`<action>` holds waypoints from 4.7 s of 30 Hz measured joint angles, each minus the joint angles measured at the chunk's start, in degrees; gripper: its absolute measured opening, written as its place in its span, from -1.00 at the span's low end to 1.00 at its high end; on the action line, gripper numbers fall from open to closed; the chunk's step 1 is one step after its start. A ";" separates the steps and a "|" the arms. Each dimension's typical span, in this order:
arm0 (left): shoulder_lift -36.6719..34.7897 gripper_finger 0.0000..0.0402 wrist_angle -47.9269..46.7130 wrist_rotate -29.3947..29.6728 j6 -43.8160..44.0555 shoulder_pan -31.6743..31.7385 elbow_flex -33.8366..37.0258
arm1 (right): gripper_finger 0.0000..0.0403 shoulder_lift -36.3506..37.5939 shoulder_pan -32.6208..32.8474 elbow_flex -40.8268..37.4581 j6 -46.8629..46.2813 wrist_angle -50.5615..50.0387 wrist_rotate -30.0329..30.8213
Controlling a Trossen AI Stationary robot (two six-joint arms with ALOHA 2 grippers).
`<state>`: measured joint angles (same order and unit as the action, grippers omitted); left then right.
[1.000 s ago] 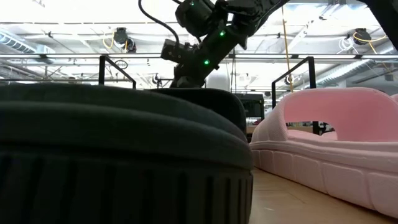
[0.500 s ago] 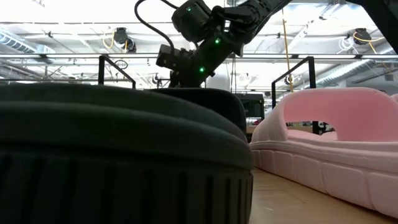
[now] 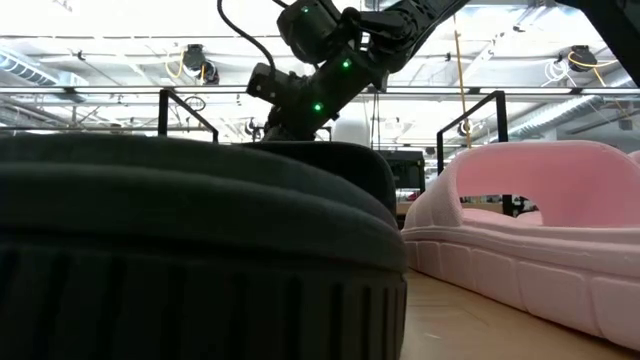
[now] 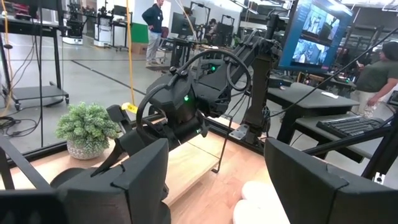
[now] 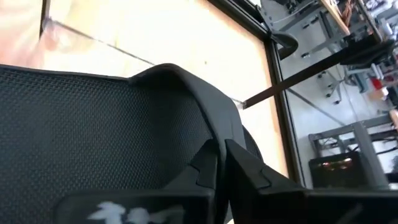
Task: Pick and place slides into the shelf
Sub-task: Put the left black slides on the shelf
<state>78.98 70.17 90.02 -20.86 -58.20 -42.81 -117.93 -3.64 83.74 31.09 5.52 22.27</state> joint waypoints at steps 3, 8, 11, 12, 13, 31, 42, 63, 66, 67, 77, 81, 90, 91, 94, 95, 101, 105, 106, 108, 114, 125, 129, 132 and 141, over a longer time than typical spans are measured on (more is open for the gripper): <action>0.00 0.33 -0.04 0.00 0.00 0.00 0.00 | -0.96 0.00 0.00 0.00 -2.61 0.33 0.20; 0.00 0.33 -0.06 0.00 0.00 -0.02 0.00 | -0.98 0.00 -0.03 0.00 -6.19 1.81 2.00; 0.00 0.33 -0.06 0.00 0.00 -0.02 0.00 | -0.98 0.00 0.03 0.00 -8.51 4.06 1.75; 0.00 0.33 -0.06 -0.01 0.02 -0.02 0.00 | -0.98 0.00 0.16 0.00 -9.23 4.42 1.76; 0.00 0.33 -0.06 -0.01 0.02 -0.02 0.00 | -0.98 0.00 0.25 0.00 -9.93 4.54 1.74; 0.00 0.33 -0.04 -0.03 0.34 -3.36 0.00 | -0.98 -5.72 0.97 0.18 -11.55 13.14 4.87; 0.00 0.33 -0.08 -0.04 0.33 -3.49 0.00 | -0.98 -5.53 1.81 0.02 -8.47 16.17 8.05; 0.00 0.33 -0.08 -0.04 0.61 -3.49 0.00 | -0.90 -5.44 1.44 0.04 -8.68 15.63 10.72; 0.00 0.33 -0.08 -0.02 0.63 -3.49 0.00 | -0.90 -5.44 1.44 0.04 -8.12 15.69 10.70; 0.00 0.33 -0.08 -0.02 0.63 -3.49 0.00 | -0.90 -5.44 1.46 0.04 -8.08 15.73 10.68; 0.00 0.33 -0.08 -0.02 0.70 -3.51 0.00 | -0.89 -5.44 1.46 0.04 -9.13 16.47 7.83; 0.00 0.33 -0.08 -0.01 0.81 -3.69 0.00 | -0.89 -5.44 1.46 0.04 -9.25 16.50 7.86; 0.00 0.33 -0.13 -0.02 1.65 -4.95 0.00 | -0.69 -5.44 1.46 0.75 -10.64 16.43 7.76; 0.00 0.33 -0.15 -0.02 1.70 -5.00 0.00 | -0.65 -5.44 1.46 1.04 -10.72 16.51 7.73; 0.00 0.33 -0.15 -0.02 1.74 -5.05 0.00 | -0.53 -5.33 1.46 1.31 -10.64 16.70 7.75; 0.00 0.33 -0.15 -0.02 1.74 -5.05 0.00 | -0.50 -5.33 1.46 1.31 -10.64 16.64 7.75; 0.00 0.33 -0.17 -0.02 1.84 -5.05 0.00 | -0.41 -5.33 1.44 1.31 -10.86 16.55 7.75; 0.00 0.33 -0.40 -0.01 1.85 -5.05 0.00 | -0.40 -5.33 1.34 1.31 -10.88 16.53 7.71; 0.00 0.33 -0.62 0.00 1.88 -5.05 0.00 | -0.40 -5.33 1.26 1.31 -10.89 16.56 7.63; 0.01 0.33 -1.34 0.00 2.32 -5.05 0.00 | -0.40 -5.33 0.97 1.31 -11.53 16.57 7.02; 0.02 0.33 -5.32 0.00 6.70 -5.11 0.00 | -0.40 -5.33 -0.34 1.30 -13.92 17.03 3.20; 0.02 0.33 -6.30 -0.02 8.12 -5.26 0.00 | -0.40 -5.80 -0.87 1.29 -14.08 18.71 3.09; 0.02 0.33 -6.30 -0.02 8.09 -5.26 0.00 | -0.40 -7.39 -0.94 1.70 -14.07 18.54 2.97; 0.02 0.33 -6.32 -0.02 8.10 -5.24 0.00 | -0.40 -9.36 -1.07 3.35 -14.16 17.69 2.74; 0.02 0.33 -6.38 -0.01 8.14 -6.15 0.00 | -0.40 -10.58 -1.07 7.98 -13.81 11.20 1.92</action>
<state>79.00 63.79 90.01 -12.72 -64.34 -42.81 -128.51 -4.71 91.73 17.28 16.71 24.20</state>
